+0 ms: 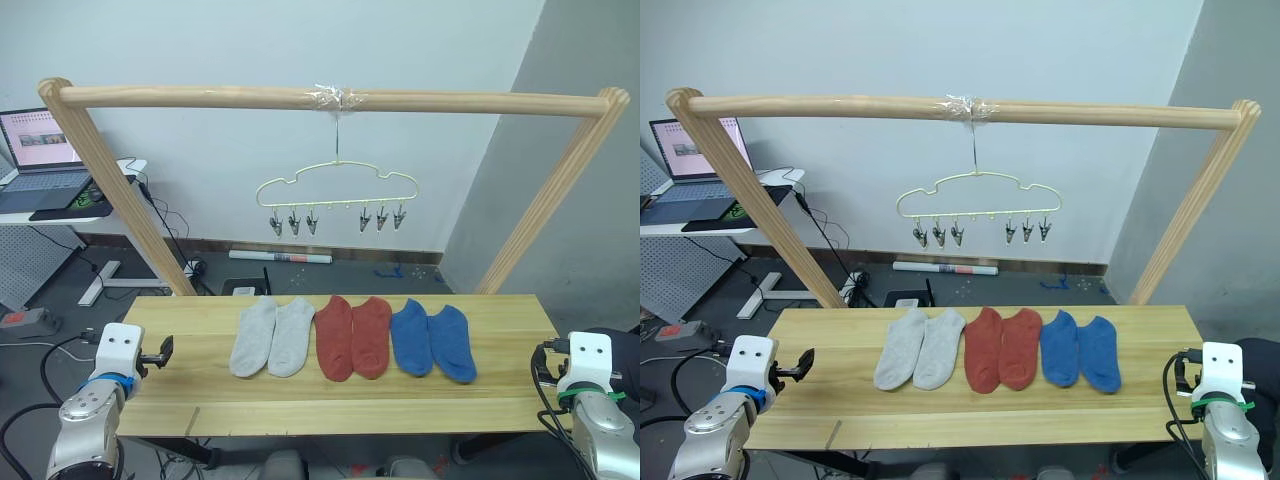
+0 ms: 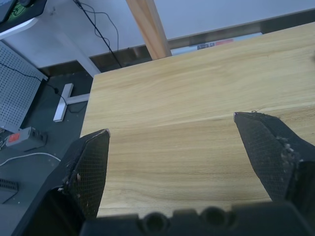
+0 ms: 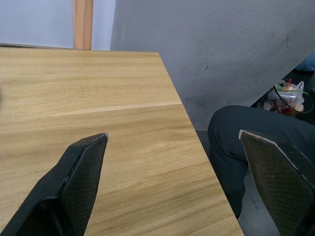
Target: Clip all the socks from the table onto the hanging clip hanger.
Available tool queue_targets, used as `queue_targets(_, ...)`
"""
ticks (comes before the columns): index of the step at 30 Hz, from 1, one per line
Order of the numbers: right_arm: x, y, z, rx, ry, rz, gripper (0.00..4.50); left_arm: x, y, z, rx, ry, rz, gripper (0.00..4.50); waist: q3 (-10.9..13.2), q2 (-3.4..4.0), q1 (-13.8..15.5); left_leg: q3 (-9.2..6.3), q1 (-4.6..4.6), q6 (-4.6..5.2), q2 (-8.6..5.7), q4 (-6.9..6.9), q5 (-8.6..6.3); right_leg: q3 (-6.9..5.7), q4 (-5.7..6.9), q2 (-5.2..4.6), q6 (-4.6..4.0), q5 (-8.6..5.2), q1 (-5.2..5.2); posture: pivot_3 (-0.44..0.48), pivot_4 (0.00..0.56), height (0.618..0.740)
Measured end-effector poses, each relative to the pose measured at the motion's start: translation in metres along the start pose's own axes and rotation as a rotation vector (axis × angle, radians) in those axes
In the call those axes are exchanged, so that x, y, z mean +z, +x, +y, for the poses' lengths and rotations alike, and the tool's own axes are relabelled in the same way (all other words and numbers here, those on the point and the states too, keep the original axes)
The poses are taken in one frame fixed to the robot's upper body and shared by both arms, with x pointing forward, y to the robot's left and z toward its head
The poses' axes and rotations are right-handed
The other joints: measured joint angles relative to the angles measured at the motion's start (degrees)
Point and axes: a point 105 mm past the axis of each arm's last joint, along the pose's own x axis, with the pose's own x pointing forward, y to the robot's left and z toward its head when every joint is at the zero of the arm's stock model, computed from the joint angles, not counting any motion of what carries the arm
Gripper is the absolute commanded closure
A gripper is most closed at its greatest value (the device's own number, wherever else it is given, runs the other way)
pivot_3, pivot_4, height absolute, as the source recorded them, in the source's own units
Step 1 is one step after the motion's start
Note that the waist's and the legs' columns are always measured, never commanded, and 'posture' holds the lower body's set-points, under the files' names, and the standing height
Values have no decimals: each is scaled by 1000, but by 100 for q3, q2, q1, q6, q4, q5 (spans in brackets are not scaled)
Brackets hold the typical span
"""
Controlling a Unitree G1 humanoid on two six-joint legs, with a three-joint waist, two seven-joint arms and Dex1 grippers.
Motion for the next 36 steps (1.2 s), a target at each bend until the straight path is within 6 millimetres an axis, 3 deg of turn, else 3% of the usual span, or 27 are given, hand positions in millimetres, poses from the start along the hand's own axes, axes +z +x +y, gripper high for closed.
queue_targets(8,20,9,-3,16,-33,-55,0,-4,-5,5,9,-44,-2,18,14,-2,8,-4,1,0,1,-1,0,-4,0,0,0,0,1,106,47,740)
queue_targets(21,26,7,11,136,-75,-89,0,4,-10,3,-58,-80,-13,18,152,-8,1,-4,-5,0,5,-2,0,-4,-10,-2,0,0,2,89,70,740)
queue_targets(26,50,-9,40,353,-121,-181,0,34,-18,-11,-139,-40,-97,18,195,2,-1,-8,-17,0,13,-6,-1,-7,-26,-3,0,1,0,82,79,740)
queue_targets(30,81,-36,78,622,-214,-302,0,70,-27,-33,-224,22,-204,18,221,11,3,-12,-21,0,12,-6,-1,-10,-37,-5,0,1,4,64,89,740)
queue_targets(36,154,-66,119,870,-184,-507,0,134,-31,-79,-345,7,-368,18,320,-5,3,-19,-22,1,5,6,2,-13,-35,-2,12,12,7,62,84,740)
